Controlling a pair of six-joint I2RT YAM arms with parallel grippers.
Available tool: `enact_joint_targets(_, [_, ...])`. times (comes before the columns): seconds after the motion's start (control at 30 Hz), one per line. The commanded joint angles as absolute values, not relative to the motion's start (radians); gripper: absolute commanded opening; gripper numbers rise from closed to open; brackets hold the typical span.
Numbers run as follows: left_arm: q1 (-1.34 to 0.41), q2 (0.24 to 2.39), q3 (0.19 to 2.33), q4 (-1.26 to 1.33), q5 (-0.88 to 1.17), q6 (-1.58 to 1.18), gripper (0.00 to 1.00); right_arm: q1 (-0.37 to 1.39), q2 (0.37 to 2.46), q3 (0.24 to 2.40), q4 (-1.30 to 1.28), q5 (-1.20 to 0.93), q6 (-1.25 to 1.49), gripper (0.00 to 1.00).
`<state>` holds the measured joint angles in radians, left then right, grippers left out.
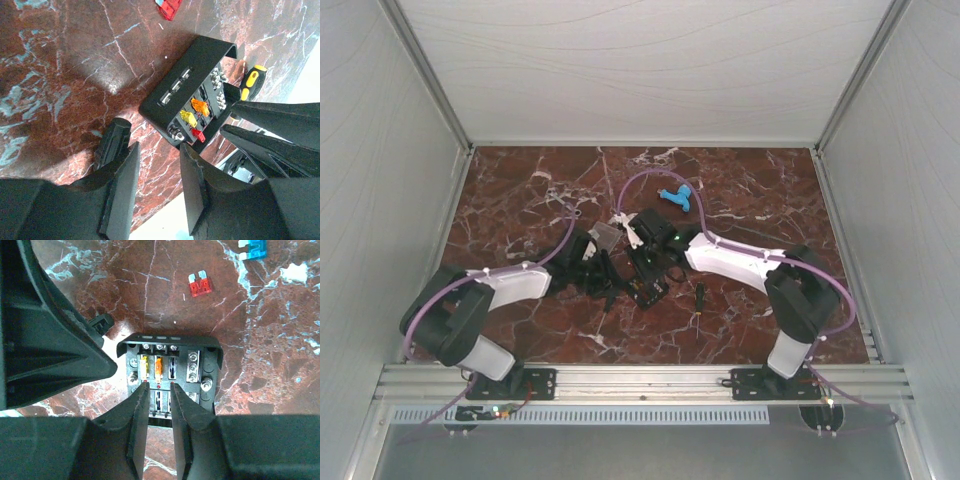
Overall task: Snap on the fuse box
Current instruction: Install the fuse at the fuse box base.
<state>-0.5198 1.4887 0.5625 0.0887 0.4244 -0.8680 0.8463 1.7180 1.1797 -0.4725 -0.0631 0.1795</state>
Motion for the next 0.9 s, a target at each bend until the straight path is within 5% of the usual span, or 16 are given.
enact_joint_targets(0.0, [-0.523,1.520,0.594,0.140,0.446,-0.870,0.38,0.852,1.745,1.233,-0.520,-0.101,0.194,0.20])
enact_joint_targets(0.87, [-0.522,1.581,0.636,0.140,0.449,-0.845,0.35,0.854,1.843,1.296,-0.550,-0.103,0.218,0.10])
